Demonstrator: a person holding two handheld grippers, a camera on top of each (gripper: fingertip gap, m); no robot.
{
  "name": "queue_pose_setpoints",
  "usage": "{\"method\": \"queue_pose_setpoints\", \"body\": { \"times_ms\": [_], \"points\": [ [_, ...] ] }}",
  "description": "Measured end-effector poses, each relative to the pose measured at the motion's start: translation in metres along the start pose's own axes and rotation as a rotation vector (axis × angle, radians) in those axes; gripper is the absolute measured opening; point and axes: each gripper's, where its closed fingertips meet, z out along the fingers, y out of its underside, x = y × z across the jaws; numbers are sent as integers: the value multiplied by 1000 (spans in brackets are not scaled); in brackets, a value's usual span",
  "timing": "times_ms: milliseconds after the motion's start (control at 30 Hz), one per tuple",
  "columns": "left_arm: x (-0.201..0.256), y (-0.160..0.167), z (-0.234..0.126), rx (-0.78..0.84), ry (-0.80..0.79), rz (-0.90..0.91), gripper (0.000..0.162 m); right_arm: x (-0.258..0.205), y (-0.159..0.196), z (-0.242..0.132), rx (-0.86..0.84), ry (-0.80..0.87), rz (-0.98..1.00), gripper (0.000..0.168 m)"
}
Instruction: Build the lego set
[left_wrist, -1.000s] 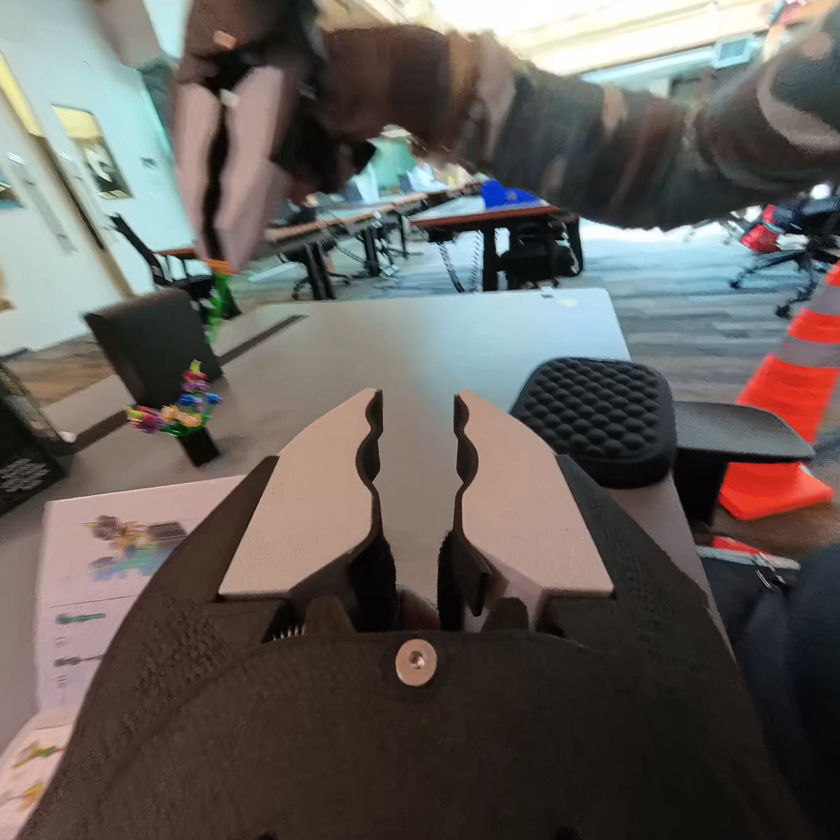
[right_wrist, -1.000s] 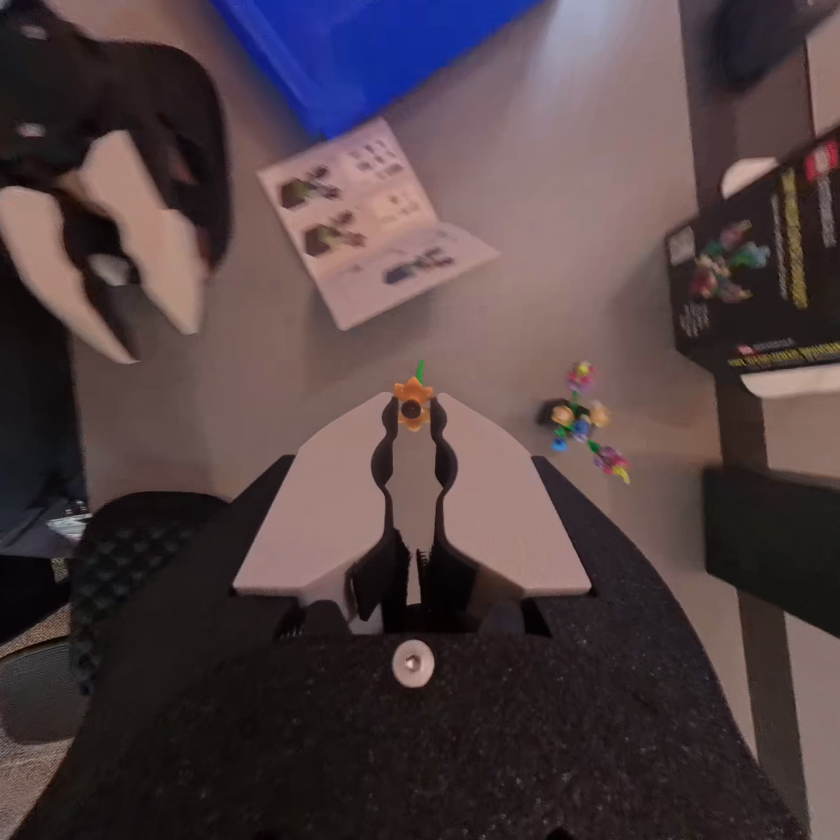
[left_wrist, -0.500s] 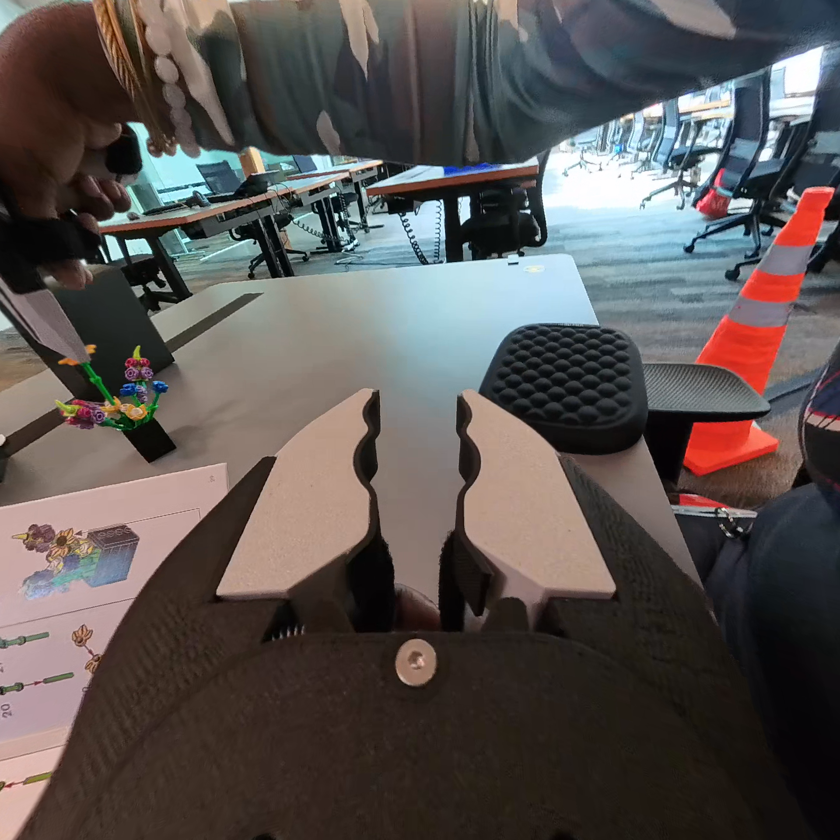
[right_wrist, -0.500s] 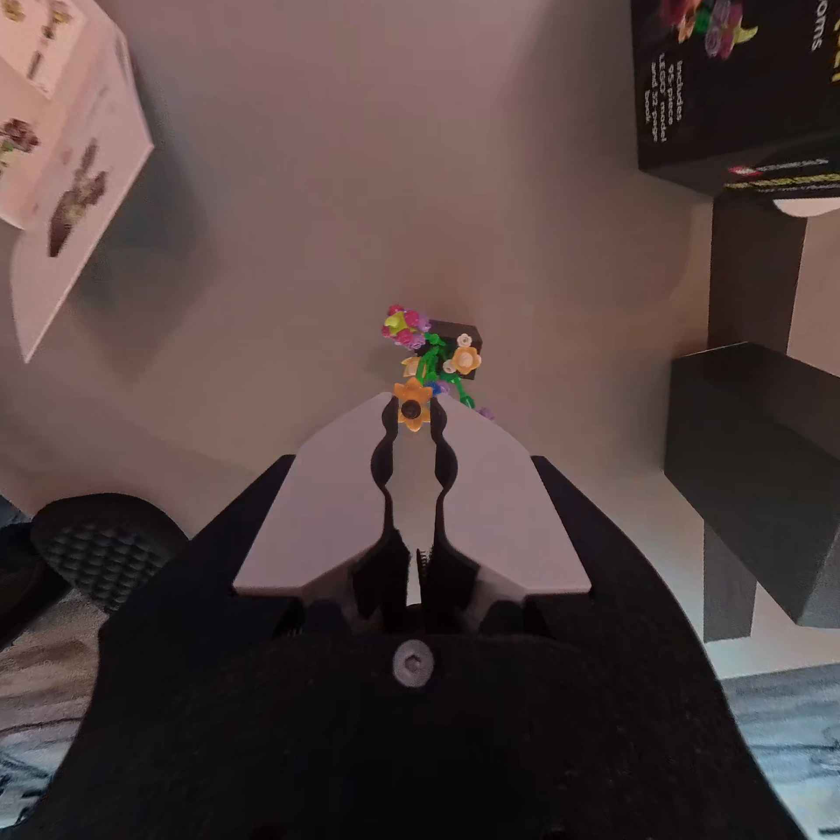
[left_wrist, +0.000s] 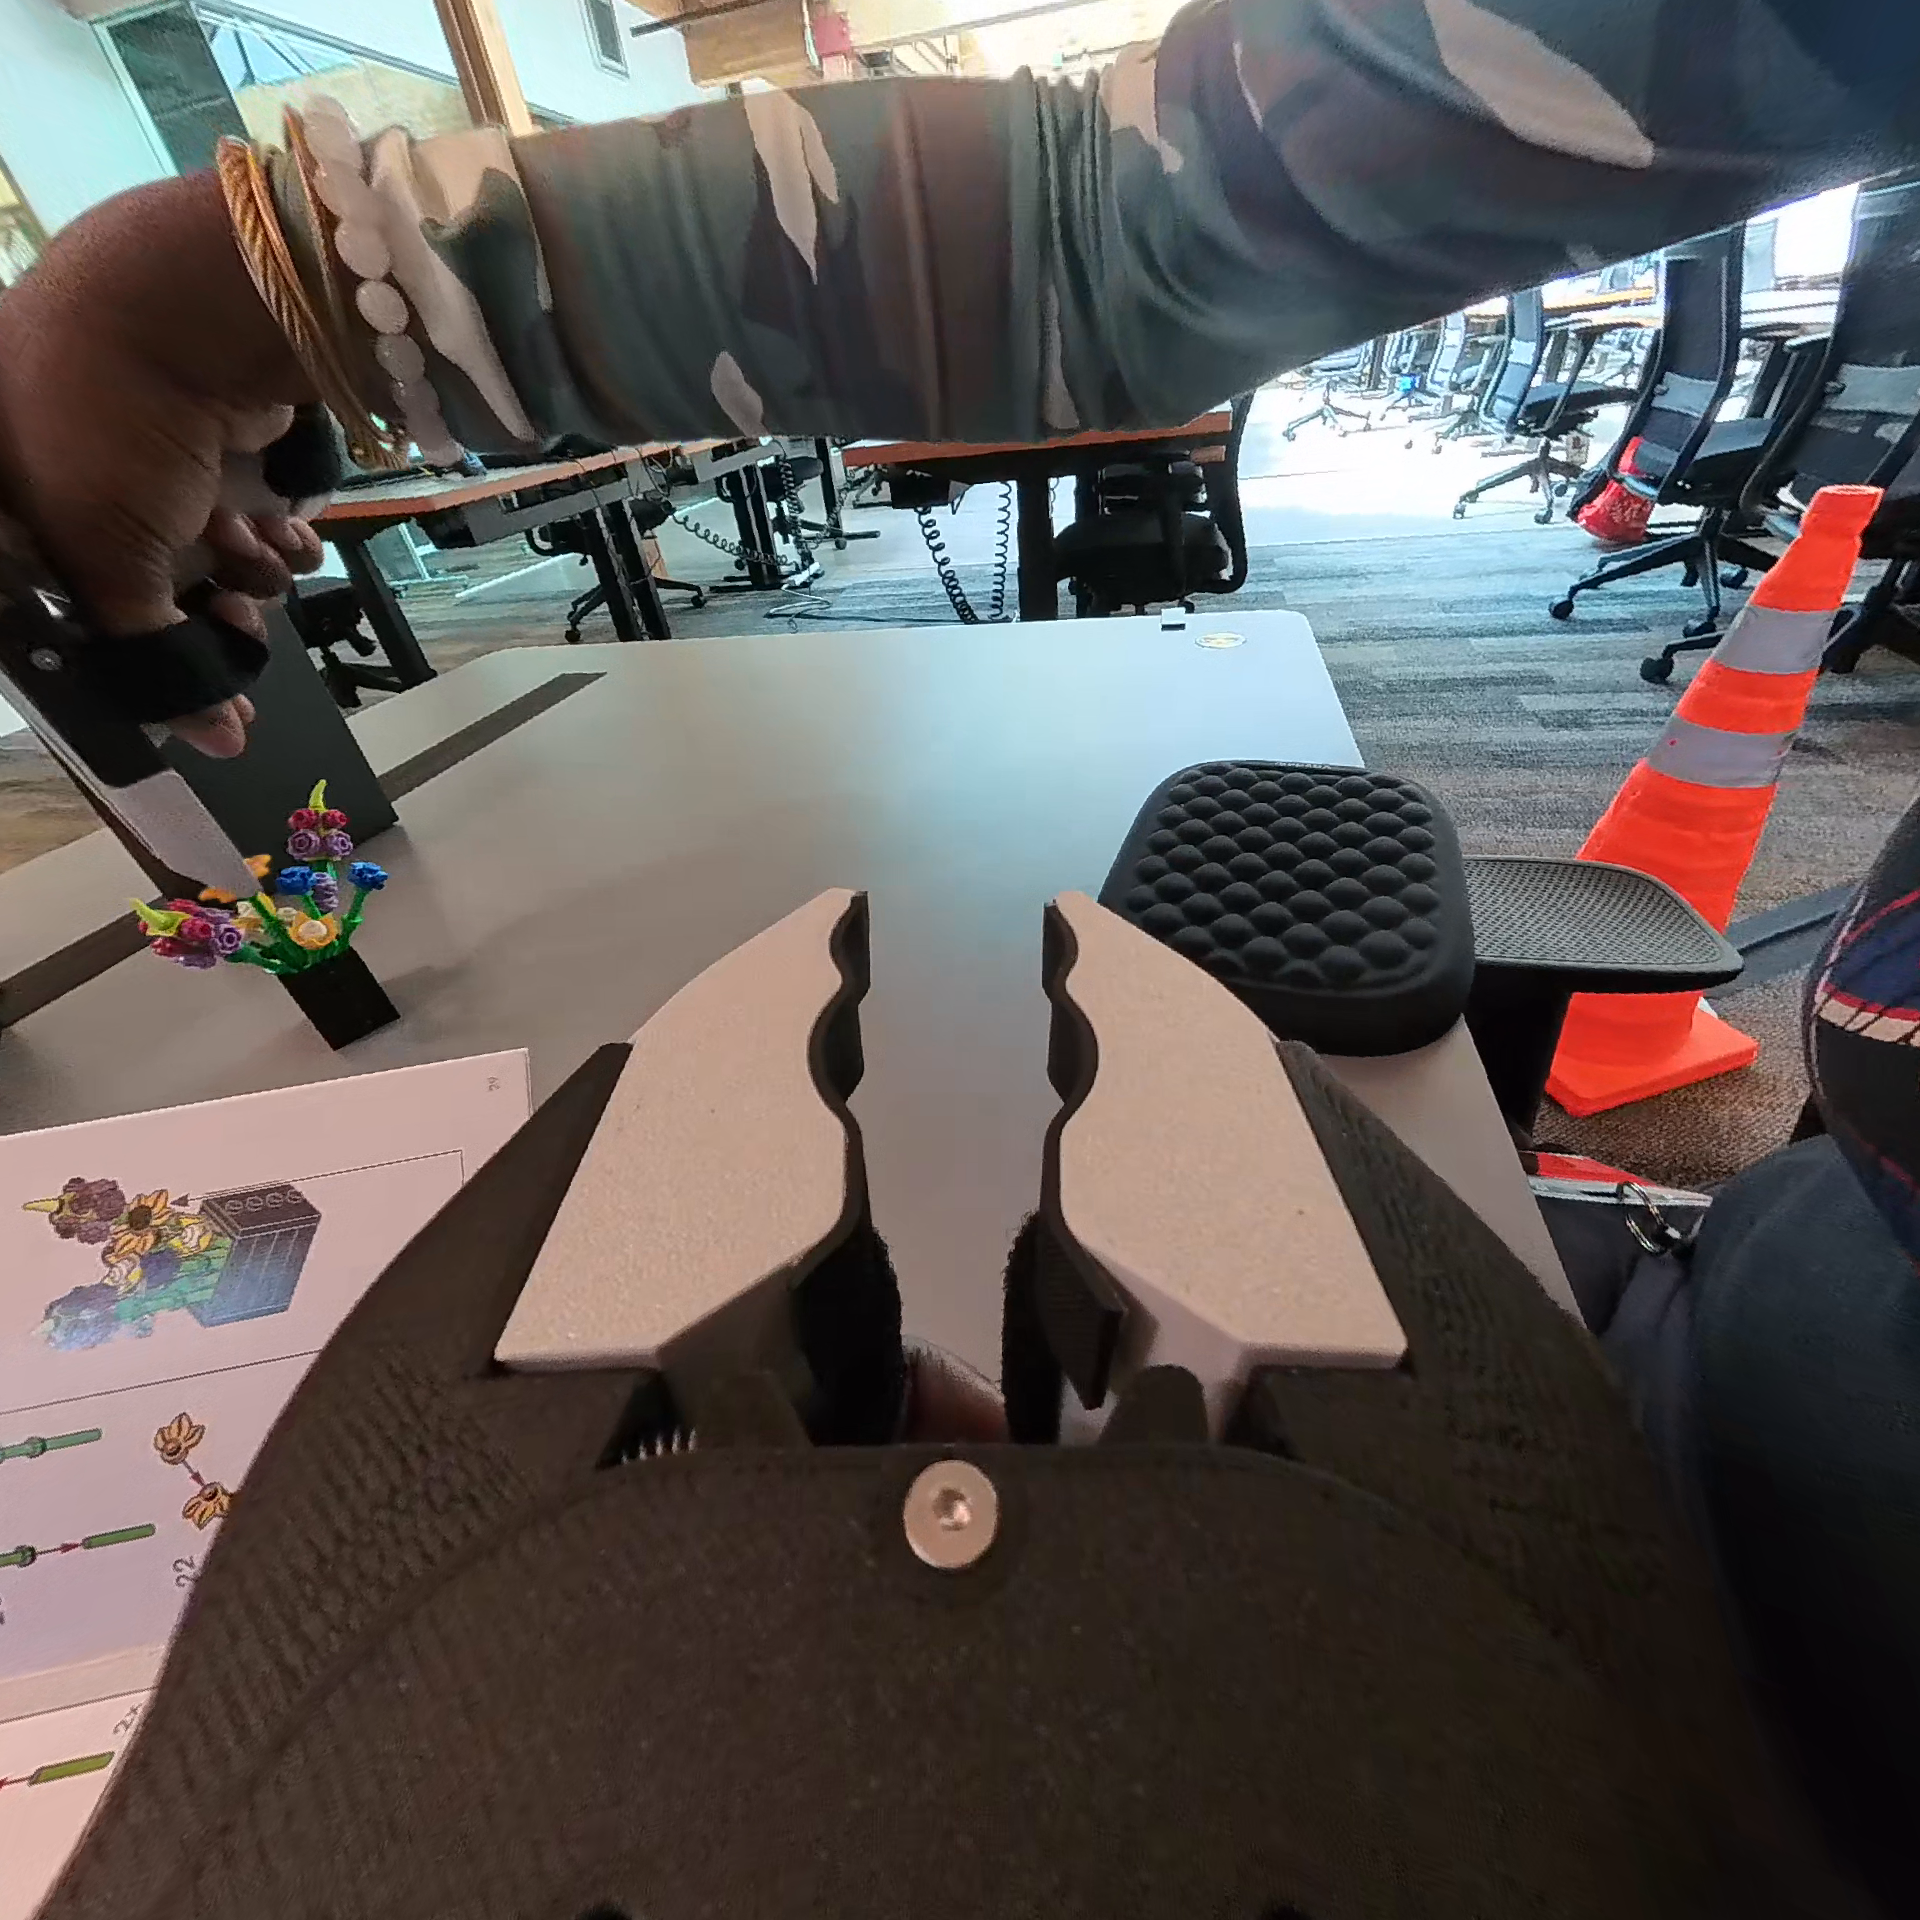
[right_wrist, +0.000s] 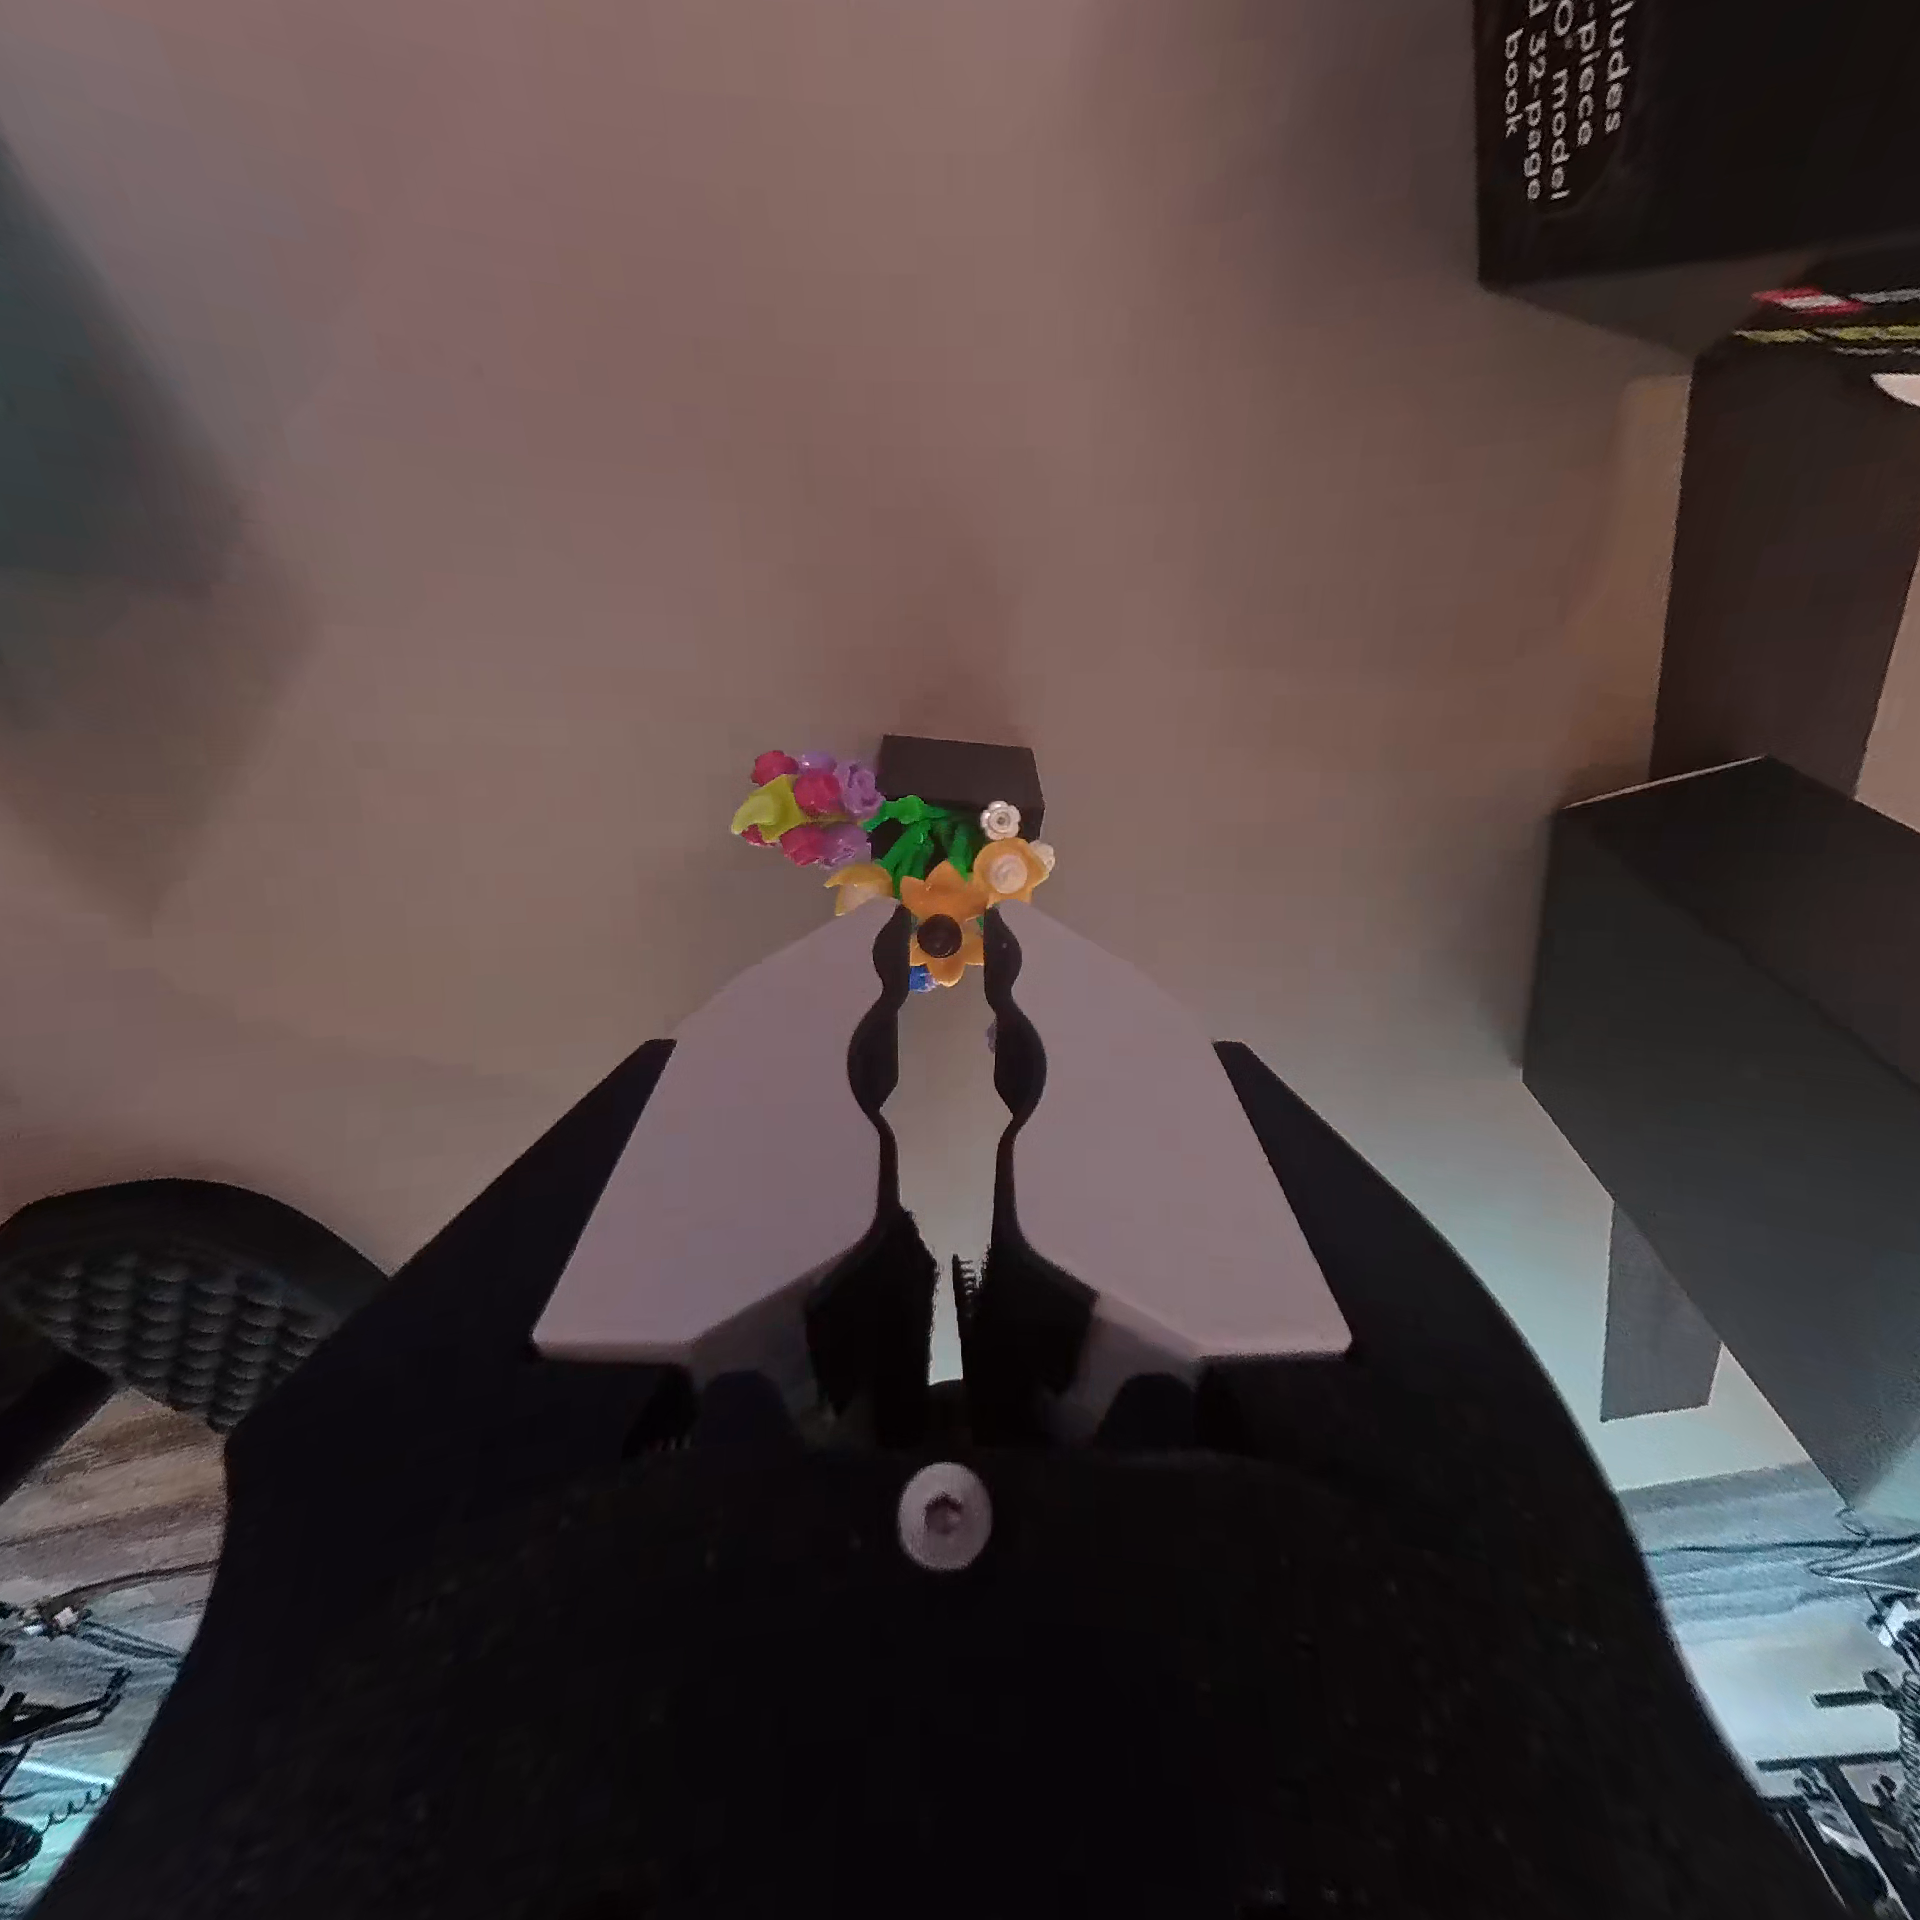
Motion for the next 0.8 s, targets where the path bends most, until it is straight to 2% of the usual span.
{"method": "queue_pose_setpoints", "body": {
  "times_ms": [800],
  "points": [
    [0,1,0,-5,-2,2,32,2,-8,3,59,-8,10,14]
  ]
}}
